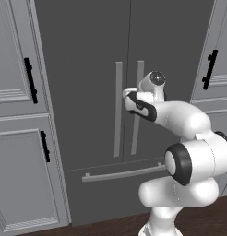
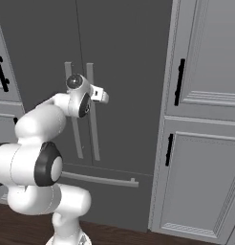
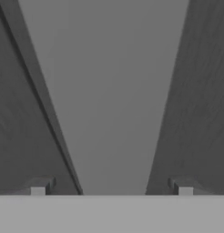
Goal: Grab a lemon wedge from the fridge and one ice cube from the ice bowl, and put them in the glass of lemonade.
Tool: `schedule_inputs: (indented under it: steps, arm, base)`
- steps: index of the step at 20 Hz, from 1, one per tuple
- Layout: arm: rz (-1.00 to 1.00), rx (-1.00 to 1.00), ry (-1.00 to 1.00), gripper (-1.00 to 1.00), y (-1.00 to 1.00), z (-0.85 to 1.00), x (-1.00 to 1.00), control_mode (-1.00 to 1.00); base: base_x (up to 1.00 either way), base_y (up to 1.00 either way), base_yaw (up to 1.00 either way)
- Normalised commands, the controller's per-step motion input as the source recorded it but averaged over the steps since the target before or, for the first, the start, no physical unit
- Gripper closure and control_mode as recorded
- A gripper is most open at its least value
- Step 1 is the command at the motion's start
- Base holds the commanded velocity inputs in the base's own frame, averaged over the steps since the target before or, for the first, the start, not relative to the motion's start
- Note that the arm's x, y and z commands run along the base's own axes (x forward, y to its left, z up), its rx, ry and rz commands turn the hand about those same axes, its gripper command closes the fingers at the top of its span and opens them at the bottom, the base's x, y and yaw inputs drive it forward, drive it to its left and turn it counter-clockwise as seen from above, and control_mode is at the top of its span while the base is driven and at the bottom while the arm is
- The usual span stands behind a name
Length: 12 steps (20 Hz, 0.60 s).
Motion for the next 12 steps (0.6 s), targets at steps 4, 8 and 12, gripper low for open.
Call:
schedule_inputs:
  steps: [4,8,12]
  arm:
    - [0.0,0.0,0.0,1.0,0.01,0.0,0.29,-1.0]
    - [0.0,0.0,0.01,1.0,0.0,0.0,0.38,-1.0]
    - [-0.01,-0.01,-0.02,1.0,-0.3,0.0,0.14,-1.0]
  base:
    - [0.0,0.0,0.0]
    - [0.0,0.0,0.0]
    - [0.0,0.0,0.0]
